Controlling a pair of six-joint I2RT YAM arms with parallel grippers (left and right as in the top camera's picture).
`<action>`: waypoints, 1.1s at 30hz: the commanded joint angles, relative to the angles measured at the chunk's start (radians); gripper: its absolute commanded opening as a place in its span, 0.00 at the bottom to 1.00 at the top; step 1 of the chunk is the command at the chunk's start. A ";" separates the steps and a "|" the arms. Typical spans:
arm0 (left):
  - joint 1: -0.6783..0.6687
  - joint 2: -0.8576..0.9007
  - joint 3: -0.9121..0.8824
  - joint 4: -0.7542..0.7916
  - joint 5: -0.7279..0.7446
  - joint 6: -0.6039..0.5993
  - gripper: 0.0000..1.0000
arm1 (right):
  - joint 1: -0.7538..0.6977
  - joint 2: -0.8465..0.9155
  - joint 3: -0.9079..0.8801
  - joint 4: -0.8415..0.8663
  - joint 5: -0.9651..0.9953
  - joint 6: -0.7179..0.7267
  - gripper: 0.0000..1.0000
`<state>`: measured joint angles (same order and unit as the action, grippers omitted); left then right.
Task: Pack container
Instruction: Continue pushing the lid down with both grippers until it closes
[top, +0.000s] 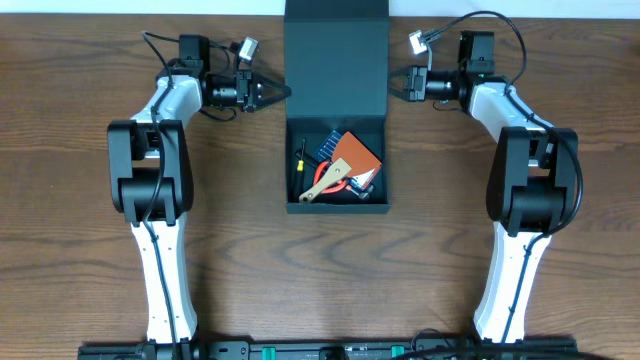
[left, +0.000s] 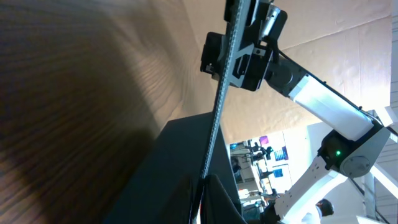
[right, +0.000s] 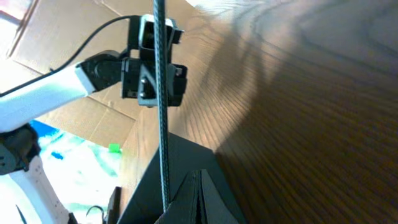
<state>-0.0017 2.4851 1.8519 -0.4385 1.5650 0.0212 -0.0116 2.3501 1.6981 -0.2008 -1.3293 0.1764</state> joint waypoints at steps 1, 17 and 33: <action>0.011 -0.034 -0.006 0.003 0.008 -0.025 0.06 | 0.017 0.008 0.034 0.002 -0.101 0.011 0.01; 0.048 -0.073 -0.006 0.016 0.008 -0.045 0.36 | 0.012 0.008 0.034 0.003 -0.113 0.010 0.01; 0.050 -0.074 -0.006 0.019 -0.177 -0.069 0.37 | 0.011 0.008 0.034 0.003 -0.135 0.010 0.01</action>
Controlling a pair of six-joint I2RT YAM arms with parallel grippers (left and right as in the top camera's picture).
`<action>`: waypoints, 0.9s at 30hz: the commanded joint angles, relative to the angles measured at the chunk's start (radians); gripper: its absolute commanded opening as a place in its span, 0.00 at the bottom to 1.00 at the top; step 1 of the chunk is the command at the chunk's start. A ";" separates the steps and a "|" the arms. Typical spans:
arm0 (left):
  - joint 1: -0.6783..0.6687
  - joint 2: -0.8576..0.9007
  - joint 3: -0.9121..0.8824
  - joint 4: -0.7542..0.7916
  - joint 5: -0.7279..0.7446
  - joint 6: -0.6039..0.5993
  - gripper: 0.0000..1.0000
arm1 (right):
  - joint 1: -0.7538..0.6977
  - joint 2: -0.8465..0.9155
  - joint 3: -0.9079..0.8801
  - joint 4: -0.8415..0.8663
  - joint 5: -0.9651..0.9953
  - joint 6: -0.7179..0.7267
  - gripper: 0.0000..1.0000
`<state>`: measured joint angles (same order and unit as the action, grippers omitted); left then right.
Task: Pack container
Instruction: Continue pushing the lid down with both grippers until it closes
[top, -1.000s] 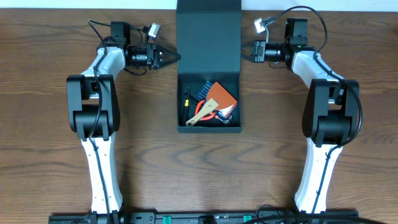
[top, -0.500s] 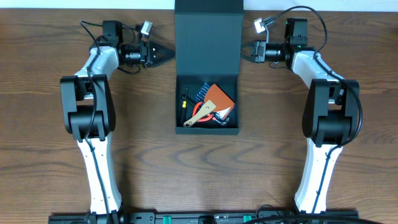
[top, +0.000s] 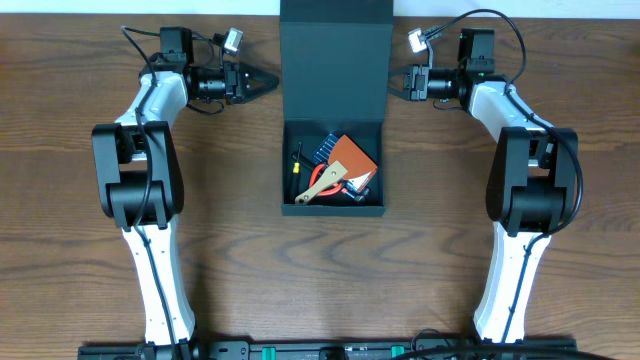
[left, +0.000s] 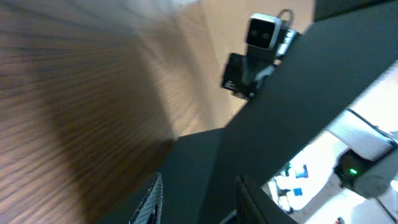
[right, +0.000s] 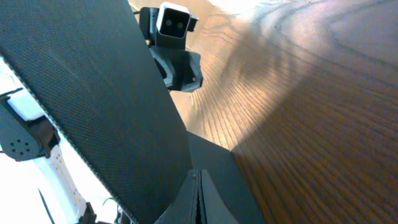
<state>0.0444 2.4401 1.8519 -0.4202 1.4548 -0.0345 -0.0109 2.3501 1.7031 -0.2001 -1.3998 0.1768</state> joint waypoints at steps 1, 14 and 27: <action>0.005 -0.029 -0.006 0.000 -0.080 -0.024 0.37 | 0.011 0.008 0.029 0.002 -0.069 0.009 0.01; -0.051 -0.029 -0.006 0.019 -0.087 -0.032 0.36 | 0.026 0.008 0.029 0.001 -0.078 0.010 0.01; -0.059 -0.030 -0.006 0.060 0.081 -0.068 0.36 | 0.032 0.008 0.029 0.001 -0.101 0.010 0.01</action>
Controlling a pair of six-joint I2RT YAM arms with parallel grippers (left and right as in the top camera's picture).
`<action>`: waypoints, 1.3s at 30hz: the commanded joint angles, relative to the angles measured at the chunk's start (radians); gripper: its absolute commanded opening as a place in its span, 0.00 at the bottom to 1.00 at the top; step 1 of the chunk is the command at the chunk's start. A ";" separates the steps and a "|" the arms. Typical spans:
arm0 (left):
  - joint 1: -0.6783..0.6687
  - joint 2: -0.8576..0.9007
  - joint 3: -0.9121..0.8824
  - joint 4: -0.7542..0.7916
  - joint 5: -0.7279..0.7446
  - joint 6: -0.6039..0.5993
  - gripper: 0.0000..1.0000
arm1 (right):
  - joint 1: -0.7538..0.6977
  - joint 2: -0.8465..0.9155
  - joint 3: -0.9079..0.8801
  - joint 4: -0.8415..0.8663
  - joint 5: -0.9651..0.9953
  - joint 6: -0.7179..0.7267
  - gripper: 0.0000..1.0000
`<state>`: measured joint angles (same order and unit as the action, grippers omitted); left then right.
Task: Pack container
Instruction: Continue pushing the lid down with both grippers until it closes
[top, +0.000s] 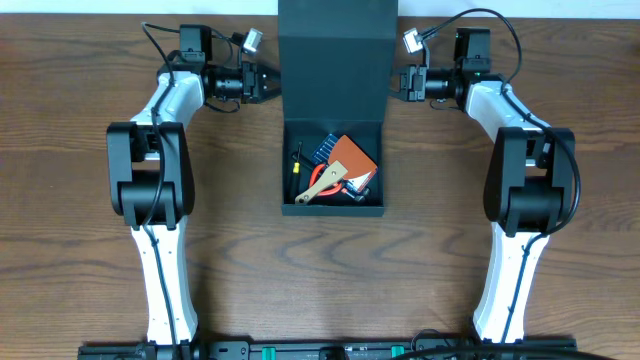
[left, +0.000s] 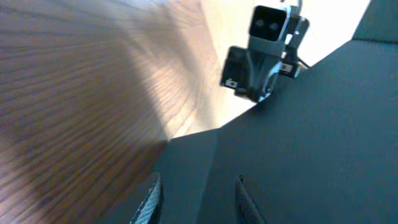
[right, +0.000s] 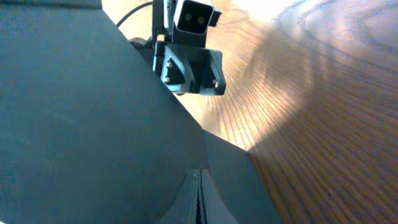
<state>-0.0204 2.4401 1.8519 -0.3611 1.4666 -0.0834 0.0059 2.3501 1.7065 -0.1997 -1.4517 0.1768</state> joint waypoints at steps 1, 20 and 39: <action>0.006 -0.030 -0.006 0.001 0.077 -0.022 0.36 | 0.014 0.008 0.026 0.000 -0.050 0.010 0.01; -0.018 -0.137 -0.006 -0.027 0.105 -0.027 0.34 | 0.003 0.008 0.026 0.002 -0.048 0.010 0.01; -0.138 -0.140 -0.006 -0.113 0.104 -0.027 0.30 | -0.001 0.008 0.026 0.002 -0.049 0.010 0.01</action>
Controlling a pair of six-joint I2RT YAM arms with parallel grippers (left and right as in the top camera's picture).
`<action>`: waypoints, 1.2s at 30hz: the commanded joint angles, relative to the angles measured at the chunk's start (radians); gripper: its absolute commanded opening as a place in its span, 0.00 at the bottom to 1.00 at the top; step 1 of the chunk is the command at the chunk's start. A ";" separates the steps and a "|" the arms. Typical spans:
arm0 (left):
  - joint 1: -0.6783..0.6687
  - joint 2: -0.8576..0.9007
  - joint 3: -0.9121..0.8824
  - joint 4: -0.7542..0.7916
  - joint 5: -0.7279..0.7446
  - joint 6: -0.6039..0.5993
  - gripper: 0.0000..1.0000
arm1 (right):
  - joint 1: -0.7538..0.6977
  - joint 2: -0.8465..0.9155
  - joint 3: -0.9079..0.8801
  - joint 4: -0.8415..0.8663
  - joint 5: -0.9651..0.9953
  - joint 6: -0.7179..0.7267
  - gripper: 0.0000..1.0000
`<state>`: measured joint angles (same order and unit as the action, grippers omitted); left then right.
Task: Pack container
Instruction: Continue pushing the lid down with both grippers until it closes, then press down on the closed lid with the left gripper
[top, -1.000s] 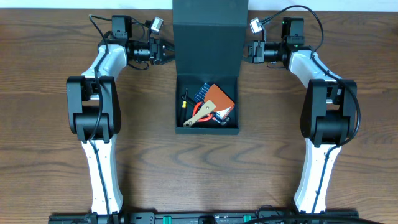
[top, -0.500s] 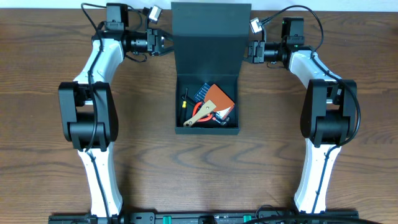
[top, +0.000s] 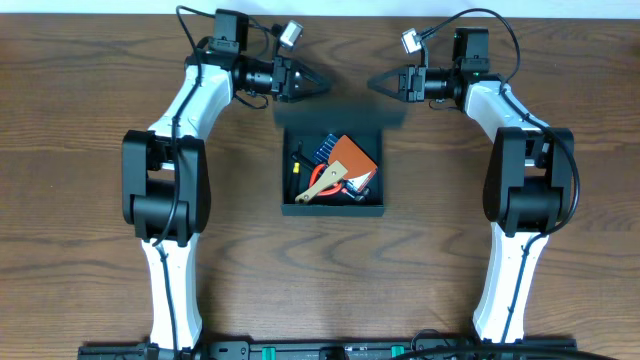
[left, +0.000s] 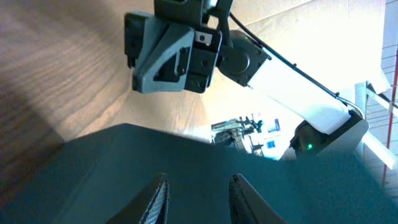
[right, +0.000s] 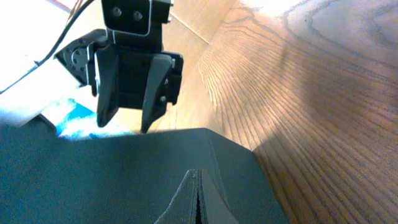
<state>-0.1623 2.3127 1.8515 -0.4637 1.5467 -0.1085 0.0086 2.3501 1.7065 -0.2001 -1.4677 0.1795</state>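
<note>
An open black box (top: 288, 170) stands mid-table, holding an orange pad (top: 352, 153), a wooden-handled tool (top: 322, 185) and small dark items. Its black lid (top: 340, 115) shows from overhead only as a narrow band at the box's back edge. My left gripper (top: 315, 84) is open above the lid's left part, and in its wrist view its fingers (left: 199, 180) are spread over the dark lid (left: 124, 174). My right gripper (top: 372, 84) is shut, its tip (right: 196, 177) against the lid surface (right: 93, 180). The two grippers face each other.
Brown wooden table (top: 90, 200) on both sides of the box. Both arm bases stand near the front edge, the left arm (top: 165, 190) and the right arm (top: 525, 190) flanking the box. Cardboard and a bright room show behind in the wrist views.
The lid, seen broad from overhead before, is now a narrow band at the box's back edge. My left gripper has moved right, from beside the lid to over it. The right tip has shifted slightly left.
First both grippers touched the lid's side edges, with the lid showing broad behind the box. Then my left gripper was further left, open and clear of it, the right staying shut against it. It then neared the left edge. Now the lid looks edge-on, both grippers over it.
</note>
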 joint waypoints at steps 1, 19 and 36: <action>0.004 -0.014 -0.006 -0.016 0.024 -0.001 0.30 | -0.003 0.008 0.026 0.002 -0.033 0.007 0.01; -0.016 -0.197 -0.006 -0.311 -0.617 0.053 0.26 | -0.067 0.008 0.026 0.009 -0.008 0.031 0.01; -0.330 -0.260 -0.006 -0.587 -1.246 0.092 0.06 | -0.080 0.008 0.026 0.002 0.024 0.034 0.01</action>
<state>-0.4892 2.0548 1.8454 -1.0409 0.4305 -0.0257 -0.0719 2.3501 1.7065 -0.1970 -1.4391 0.2035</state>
